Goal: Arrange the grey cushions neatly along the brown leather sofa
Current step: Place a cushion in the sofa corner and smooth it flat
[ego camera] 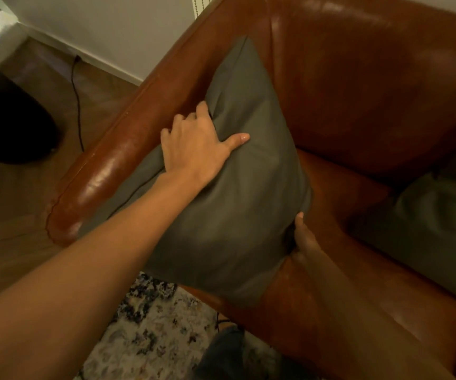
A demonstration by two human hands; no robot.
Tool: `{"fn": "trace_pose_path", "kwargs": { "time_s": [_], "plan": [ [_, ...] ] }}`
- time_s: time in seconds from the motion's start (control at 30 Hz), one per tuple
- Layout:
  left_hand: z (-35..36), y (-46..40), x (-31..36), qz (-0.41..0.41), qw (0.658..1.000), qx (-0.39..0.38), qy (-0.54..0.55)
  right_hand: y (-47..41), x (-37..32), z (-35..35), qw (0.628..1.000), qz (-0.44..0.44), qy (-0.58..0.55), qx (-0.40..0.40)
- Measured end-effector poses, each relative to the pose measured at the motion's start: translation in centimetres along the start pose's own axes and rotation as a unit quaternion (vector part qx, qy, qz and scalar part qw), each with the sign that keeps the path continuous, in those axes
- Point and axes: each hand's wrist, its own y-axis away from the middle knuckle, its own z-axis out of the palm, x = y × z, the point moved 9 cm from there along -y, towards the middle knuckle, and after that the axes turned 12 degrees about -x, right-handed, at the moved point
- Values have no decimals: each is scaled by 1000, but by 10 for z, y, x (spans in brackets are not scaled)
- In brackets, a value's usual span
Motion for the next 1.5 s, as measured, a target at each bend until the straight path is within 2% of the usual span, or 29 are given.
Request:
{"fn": "trace_pose_path", "kwargs": {
  "time_s": [0.1,0.2,0.33,0.5,0.73,0.87,1.0,1.17,1.37,1.5],
  "plan": [
    [-10,13,6,2,999,-12,45,11,-7,-2,1000,-11,5,-2],
    [-29,36,1,-10,996,8,91,17,-17,2,999,-26,4,-18],
    [-59,72,-10,-9,985,69,158,25,-53,12,996,-81,20,-43],
    [-81,104,-21,-5,956,150,253,45,-130,33,982,-171,50,-62],
    [-57,131,-51,-10,913,156,378,64,-208,59,960,-252,70,-97],
    [-24,155,-68,-57,884,145,441,71,-234,69,944,-293,118,-94],
    [26,174,-85,-114,861,135,478,71,-235,81,935,-303,155,-101],
    [98,193,-112,-207,837,127,490,44,-195,88,949,-252,154,-111],
    [118,192,-120,-197,833,126,502,42,-190,82,948,-254,169,-88],
    [102,190,-119,-164,834,135,508,49,-191,91,933,-246,253,-68]
  ]
}}
